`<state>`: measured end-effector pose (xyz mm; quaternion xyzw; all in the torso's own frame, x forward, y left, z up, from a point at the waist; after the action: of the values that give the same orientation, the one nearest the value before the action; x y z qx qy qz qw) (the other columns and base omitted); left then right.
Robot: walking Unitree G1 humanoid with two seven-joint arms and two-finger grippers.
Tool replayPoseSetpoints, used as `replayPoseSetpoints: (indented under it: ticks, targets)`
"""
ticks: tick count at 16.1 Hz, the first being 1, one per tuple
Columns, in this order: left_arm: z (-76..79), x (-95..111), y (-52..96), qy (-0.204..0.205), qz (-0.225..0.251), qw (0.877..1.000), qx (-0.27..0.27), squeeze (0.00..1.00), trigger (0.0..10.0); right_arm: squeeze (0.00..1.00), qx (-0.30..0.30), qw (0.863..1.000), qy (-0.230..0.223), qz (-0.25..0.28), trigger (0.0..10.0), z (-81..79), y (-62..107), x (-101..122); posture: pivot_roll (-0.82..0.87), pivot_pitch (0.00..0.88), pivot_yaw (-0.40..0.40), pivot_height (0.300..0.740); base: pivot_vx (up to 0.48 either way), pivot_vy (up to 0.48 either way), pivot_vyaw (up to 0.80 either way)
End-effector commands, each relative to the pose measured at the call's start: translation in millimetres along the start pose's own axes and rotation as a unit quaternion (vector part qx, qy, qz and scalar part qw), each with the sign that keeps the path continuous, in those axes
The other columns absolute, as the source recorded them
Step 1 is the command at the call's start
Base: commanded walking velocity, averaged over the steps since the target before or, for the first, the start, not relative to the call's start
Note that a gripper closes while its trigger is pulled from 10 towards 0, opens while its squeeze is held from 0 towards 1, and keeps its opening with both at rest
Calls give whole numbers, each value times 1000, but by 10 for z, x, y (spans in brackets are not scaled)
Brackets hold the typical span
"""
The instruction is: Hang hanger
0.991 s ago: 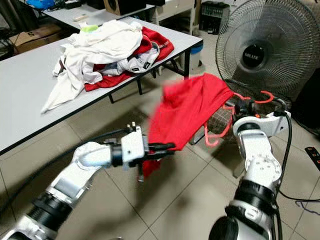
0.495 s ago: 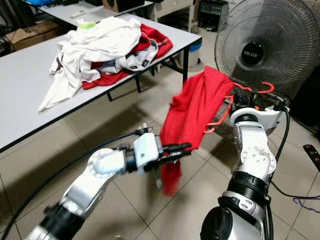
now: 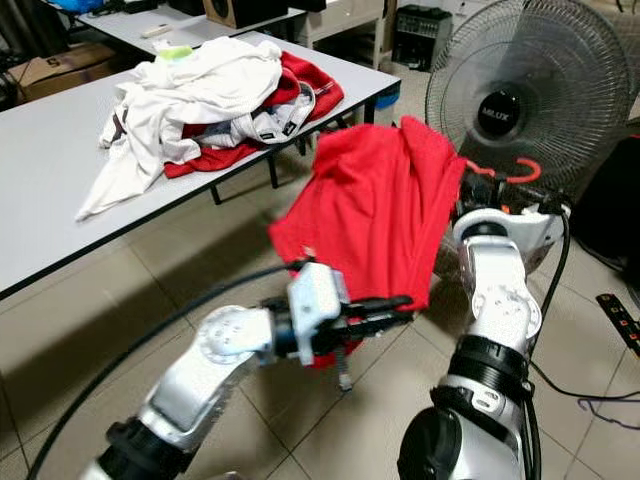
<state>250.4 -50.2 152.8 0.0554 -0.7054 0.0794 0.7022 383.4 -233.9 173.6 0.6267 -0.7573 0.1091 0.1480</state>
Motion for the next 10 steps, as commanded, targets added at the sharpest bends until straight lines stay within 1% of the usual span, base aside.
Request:
replayPoseSetpoints:
  ticks: [1,2,3,5,6,7,8,9,10]
  targets:
    - [6,46,-55,-13,6,1000,-3,0,1294,0,7,1000,6,-7,10000,-89,-17,-85,-66,0,27,740,0,0,0]
    - [-56,153,-86,-17,30,999,15,0,824,0,-1,999,17,-30,10000,-66,0,-223,-66,0,27,740,0,0,0]
    - [-125,268,-113,-23,53,998,36,0,0,0,-18,998,25,-60,10000,-8,32,-403,-63,0,27,740,0,0,0]
    - [-154,291,-121,-32,55,997,45,0,0,0,-24,996,21,-84,10000,6,70,-538,-60,0,26,740,0,0,0]
    - [-150,272,-124,-44,49,997,45,0,0,0,-26,994,10,-105,10000,-8,113,-664,-59,0,27,740,0,0,0]
    - [-137,264,-127,-47,47,997,43,0,0,0,-29,993,15,-113,10000,-1,127,-711,-59,0,27,740,0,0,0]
    - [-98,270,-138,-46,51,997,39,0,0,0,-45,991,34,-121,10000,53,138,-768,-59,0,27,740,0,0,0]
    - [-56,304,-162,-30,64,997,36,0,0,0,-77,988,56,-119,10000,177,139,-779,-59,0,27,740,0,0,0]
    - [-32,319,-176,-21,69,997,32,0,0,0,-96,986,65,-116,10000,251,143,-771,-59,0,27,740,0,0,0]
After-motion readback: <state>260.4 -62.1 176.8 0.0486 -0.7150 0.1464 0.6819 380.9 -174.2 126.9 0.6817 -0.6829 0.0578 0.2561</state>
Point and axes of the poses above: a point about 5 cm out from each wrist's last joint towards the gripper, its own y axis pointing back from the gripper into the wrist, its own x axis along the axis of the wrist's last joint, z = x × y, the point moved 4 cm from there along -y, pointing out of the wrist towards the gripper, and after that the axes turned 11 degrees about y, right-handed, at the moved point
